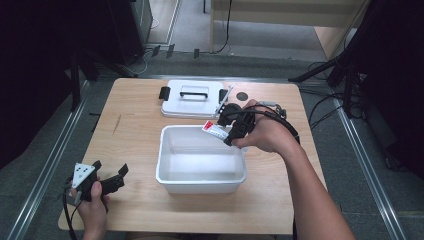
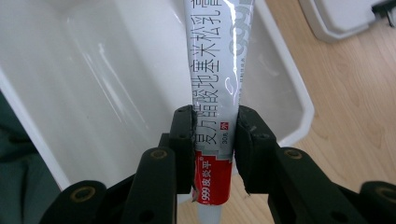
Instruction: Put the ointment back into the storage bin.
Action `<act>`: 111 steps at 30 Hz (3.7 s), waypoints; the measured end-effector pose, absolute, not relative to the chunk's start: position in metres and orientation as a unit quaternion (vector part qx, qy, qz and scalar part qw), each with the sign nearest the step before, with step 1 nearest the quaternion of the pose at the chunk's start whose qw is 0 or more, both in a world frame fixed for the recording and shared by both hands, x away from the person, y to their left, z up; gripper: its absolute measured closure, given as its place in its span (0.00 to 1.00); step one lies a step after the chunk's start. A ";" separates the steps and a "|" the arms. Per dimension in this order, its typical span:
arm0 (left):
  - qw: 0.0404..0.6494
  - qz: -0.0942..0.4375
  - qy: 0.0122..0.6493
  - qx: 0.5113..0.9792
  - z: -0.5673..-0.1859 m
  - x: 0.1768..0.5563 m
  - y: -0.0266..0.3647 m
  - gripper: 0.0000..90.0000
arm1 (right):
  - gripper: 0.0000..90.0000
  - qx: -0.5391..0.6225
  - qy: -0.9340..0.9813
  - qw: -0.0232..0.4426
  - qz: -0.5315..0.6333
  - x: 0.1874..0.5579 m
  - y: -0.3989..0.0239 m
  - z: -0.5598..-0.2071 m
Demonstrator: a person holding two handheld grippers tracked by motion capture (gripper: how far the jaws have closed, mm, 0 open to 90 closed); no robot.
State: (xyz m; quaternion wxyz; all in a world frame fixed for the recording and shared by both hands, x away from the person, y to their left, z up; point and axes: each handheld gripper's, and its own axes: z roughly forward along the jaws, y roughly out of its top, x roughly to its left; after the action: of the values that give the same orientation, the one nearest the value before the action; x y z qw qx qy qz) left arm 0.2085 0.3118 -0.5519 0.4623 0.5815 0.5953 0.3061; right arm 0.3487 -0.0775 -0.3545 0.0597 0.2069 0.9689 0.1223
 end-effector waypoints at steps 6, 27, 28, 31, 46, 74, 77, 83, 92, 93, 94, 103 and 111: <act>0.462 0.306 0.595 0.581 -0.552 0.208 0.312 0.00 | 0.79 0.088 0.985 0.053 0.141 0.341 -0.074 -0.359; 0.463 0.305 0.596 0.581 -0.552 0.208 0.312 0.00 | 0.79 0.010 0.992 0.029 0.122 0.336 -0.065 -0.380; 0.463 0.304 0.596 0.581 -0.552 0.208 0.312 0.00 | 0.79 0.009 0.992 0.027 0.120 0.336 -0.064 -0.382; 0.463 0.304 0.596 0.581 -0.552 0.208 0.312 0.00 | 0.79 0.013 0.993 0.022 0.113 0.335 -0.063 -0.388; 0.463 0.303 0.597 0.582 -0.552 0.208 0.313 0.00 | 0.79 0.013 0.997 -0.010 0.072 0.334 -0.053 -0.424; 0.463 0.303 0.596 0.582 -0.552 0.209 0.313 0.00 | 0.79 0.038 0.999 -0.018 -0.013 0.331 -0.031 -0.458; 0.464 0.302 0.596 0.581 -0.552 0.209 0.313 0.00 | 0.79 0.038 0.999 -0.018 -0.012 0.331 -0.032 -0.459; 0.463 0.302 0.597 0.582 -0.552 0.209 0.313 0.00 | 0.79 0.039 0.999 -0.020 -0.010 0.331 -0.033 -0.460; 0.464 0.302 0.597 0.581 -0.552 0.209 0.313 0.00 | 0.79 0.030 0.999 -0.020 -0.008 0.330 -0.033 -0.460; 0.464 0.302 0.597 0.581 -0.552 0.209 0.313 0.00 | 0.79 0.030 0.999 -0.021 -0.009 0.330 -0.033 -0.461; 0.464 0.302 0.597 0.581 -0.552 0.209 0.313 0.00 | 0.79 0.031 0.999 -0.022 -0.010 0.329 -0.033 -0.461; 0.464 0.301 0.597 0.581 -0.552 0.209 0.313 0.00 | 0.79 0.025 0.999 -0.021 -0.005 0.329 -0.034 -0.461; 0.464 0.301 0.598 0.580 -0.552 0.209 0.313 0.00 | 0.79 0.026 0.999 -0.021 0.007 0.329 -0.035 -0.458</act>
State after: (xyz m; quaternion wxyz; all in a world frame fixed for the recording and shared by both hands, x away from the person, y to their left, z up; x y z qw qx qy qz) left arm 0.2086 0.3133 -0.5520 0.4640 0.5802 0.5977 0.3014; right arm 0.3295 -0.0350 -0.4577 -0.0211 0.0256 0.9994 0.0072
